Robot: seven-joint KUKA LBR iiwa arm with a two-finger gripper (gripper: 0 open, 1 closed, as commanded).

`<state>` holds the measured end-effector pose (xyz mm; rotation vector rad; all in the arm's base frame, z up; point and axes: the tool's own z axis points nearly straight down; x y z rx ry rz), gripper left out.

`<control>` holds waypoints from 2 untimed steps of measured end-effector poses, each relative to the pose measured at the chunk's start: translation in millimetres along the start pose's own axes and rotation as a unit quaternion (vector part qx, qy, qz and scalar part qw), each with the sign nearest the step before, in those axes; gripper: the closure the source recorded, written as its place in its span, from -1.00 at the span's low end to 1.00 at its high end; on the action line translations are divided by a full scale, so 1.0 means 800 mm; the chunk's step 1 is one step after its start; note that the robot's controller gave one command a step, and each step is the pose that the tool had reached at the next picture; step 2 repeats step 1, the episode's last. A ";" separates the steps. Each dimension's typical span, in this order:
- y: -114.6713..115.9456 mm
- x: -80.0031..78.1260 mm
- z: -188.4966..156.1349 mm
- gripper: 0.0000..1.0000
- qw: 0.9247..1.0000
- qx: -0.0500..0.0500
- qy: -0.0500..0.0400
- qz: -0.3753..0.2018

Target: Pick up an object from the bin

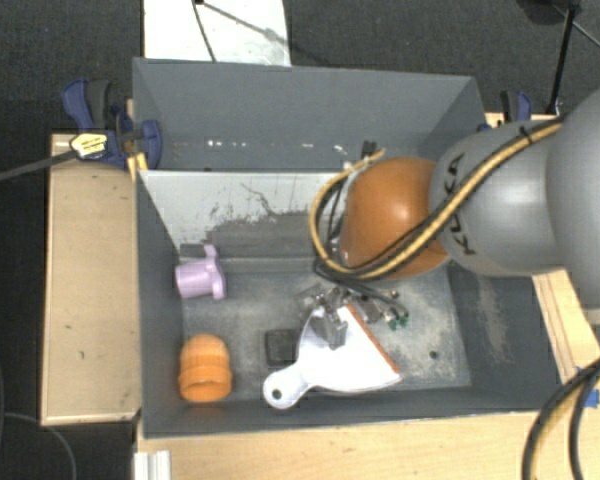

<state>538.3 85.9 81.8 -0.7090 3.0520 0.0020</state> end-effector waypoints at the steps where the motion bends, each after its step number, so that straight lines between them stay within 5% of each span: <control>1: 0.042 -0.001 -0.246 1.00 1.000 -0.001 0.004 -0.013; 2: 0.042 -0.001 -0.246 1.00 1.000 -0.001 0.004 -0.013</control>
Offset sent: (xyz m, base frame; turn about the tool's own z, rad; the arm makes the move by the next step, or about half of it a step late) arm 0.0000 0.0000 0.0000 0.0000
